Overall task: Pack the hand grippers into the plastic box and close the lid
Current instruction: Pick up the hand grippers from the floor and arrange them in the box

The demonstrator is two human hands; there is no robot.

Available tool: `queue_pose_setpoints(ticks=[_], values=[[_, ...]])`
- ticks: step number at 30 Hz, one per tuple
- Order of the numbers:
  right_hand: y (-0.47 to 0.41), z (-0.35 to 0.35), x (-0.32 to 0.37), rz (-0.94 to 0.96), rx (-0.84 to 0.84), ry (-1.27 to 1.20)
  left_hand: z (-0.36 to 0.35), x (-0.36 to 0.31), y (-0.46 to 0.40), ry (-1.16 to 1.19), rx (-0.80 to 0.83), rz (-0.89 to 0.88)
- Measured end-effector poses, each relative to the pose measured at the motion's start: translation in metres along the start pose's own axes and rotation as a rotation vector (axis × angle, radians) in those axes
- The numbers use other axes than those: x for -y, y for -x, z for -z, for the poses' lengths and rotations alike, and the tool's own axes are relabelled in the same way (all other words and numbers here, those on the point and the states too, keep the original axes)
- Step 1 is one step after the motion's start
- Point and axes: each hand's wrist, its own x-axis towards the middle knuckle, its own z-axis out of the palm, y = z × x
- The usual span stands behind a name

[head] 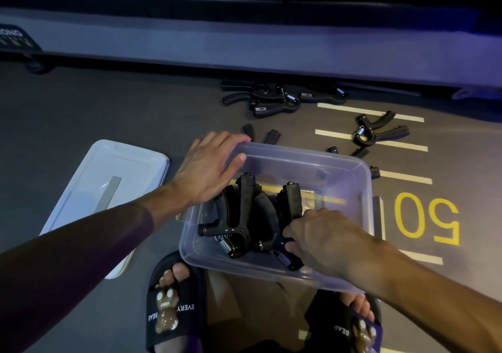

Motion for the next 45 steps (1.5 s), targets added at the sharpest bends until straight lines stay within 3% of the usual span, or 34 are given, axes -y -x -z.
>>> queue_pose_setpoints(ticks=[4, 6, 9, 11, 15, 21, 26, 33, 37, 42, 45], values=[[0.002, 0.028, -0.018, 0.101, -0.059, -0.176, -0.001, 0.001, 0.0, 0.012, -0.001, 0.006], [0.0, 0.051, -0.038, 0.14, -0.219, -0.344, -0.001, 0.001, 0.0, 0.018, -0.008, 0.006], [-0.016, 0.072, -0.08, 0.045, -0.529, -0.612, -0.002, 0.001, -0.001, 0.026, -0.004, 0.007], [-0.037, 0.068, -0.112, -0.08, -0.605, -0.782, -0.002, 0.002, -0.001, 0.036, -0.003, 0.012], [-0.084, 0.032, -0.172, -0.337, -0.592, -0.813, -0.003, 0.003, -0.001, 0.069, -0.011, 0.008], [-0.115, -0.019, -0.205, -0.57, -0.389, -0.743, -0.005, 0.006, -0.002, 0.082, -0.022, 0.01], [-0.122, -0.036, -0.204, -0.632, -0.344, -0.737, -0.005, 0.007, -0.003, 0.081, -0.023, 0.011], [-0.122, -0.043, -0.198, -0.69, -0.308, -0.445, -0.005, 0.005, -0.003, 0.072, -0.025, 0.01], [-0.113, -0.054, -0.195, -0.664, -0.403, -0.525, -0.003, 0.004, -0.002, 0.066, -0.018, 0.01], [-0.092, -0.066, -0.205, -0.53, -0.658, -0.78, -0.002, 0.004, -0.002, 0.068, -0.017, 0.003], [-0.082, -0.041, -0.208, -0.405, -0.794, -1.094, -0.001, 0.003, -0.001, 0.068, -0.007, -0.001]])
